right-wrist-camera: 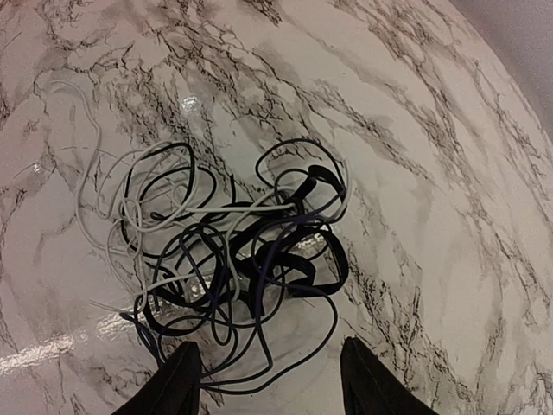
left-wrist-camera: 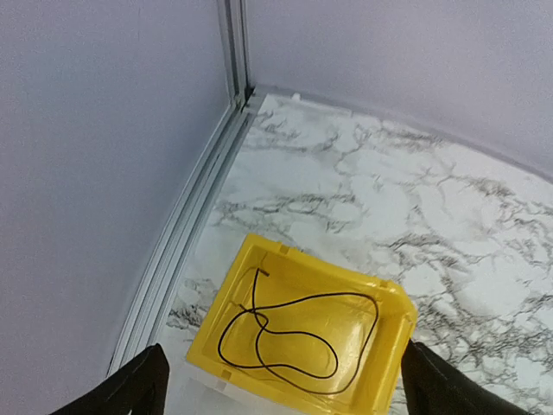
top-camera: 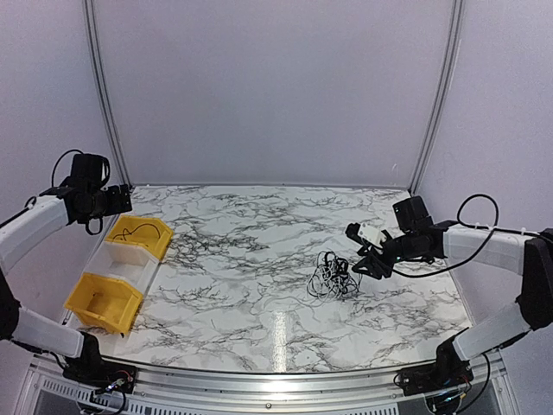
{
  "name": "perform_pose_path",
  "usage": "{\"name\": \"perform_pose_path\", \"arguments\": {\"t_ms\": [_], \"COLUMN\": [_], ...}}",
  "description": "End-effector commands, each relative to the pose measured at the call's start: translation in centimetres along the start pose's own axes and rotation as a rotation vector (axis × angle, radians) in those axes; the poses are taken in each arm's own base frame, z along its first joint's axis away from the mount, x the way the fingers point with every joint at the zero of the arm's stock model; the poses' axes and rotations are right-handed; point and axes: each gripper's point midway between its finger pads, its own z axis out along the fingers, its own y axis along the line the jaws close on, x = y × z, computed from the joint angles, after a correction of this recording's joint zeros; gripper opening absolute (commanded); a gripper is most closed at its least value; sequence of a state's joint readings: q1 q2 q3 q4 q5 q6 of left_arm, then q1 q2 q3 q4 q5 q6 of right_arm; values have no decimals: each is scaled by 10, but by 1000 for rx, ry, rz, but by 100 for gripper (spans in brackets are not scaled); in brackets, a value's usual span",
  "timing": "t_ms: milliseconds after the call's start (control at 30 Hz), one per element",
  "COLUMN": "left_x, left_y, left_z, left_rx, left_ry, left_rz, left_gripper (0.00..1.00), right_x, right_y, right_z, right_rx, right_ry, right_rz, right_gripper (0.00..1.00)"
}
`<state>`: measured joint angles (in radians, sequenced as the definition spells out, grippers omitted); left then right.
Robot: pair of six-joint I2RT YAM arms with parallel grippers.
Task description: Untangle the cables
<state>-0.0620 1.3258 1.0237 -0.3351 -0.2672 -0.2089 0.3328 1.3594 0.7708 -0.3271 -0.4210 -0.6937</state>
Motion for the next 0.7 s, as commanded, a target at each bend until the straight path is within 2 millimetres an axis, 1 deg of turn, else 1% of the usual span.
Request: {"name": "perform_pose_path", "arguments": {"t_ms": [0,67,133,233,300,367,400,433,500,567,600,633,667], "left_x": [-30,-30,-26,-26,-26,-29,-31,-37,-47,-51,-52,-43,-39], "left_y": [-21,-28,-45,-73,-91,-106,-112,-106,-90,-80,-71,-64,-62], "left_z": [-44,-53,-61,-82,-98,-115,-124,-128,-127,-123,-123,-117,-113], "left_rx": [138,158,210,311,353,348,312,240,108,45,21,4,15], "left_ry": [-203,-224,-235,-304,-353,-402,-432,-456,-486,-530,-555,-558,-559], "left_rz": [-5,25,90,148,206,281,314,323,309,237,153,107,91], "left_gripper": [99,99,99,99,99,99,99,99,99,99,99,99,99], "right_x": [-11,-14,-20,-41,-57,-69,-72,-74,-72,-67,-62,-57,-52], "right_y": [-9,-11,-14,-19,-16,-15,-16,-20,-30,-30,-28,-26,-24], "right_z": [-2,-4,-9,-24,-36,-46,-50,-53,-53,-46,-41,-35,-28], "right_rx": [9,20,42,74,61,50,56,71,116,105,83,63,44], "right_ry": [-16,-25,-47,-124,-173,-192,-189,-179,-155,-133,-118,-106,-94], "right_rz": [-8,-8,-4,8,2,-14,-26,-33,-16,5,16,31,43], "right_gripper": [55,55,55,55,55,56,56,56,57,55,54,53,53]}}
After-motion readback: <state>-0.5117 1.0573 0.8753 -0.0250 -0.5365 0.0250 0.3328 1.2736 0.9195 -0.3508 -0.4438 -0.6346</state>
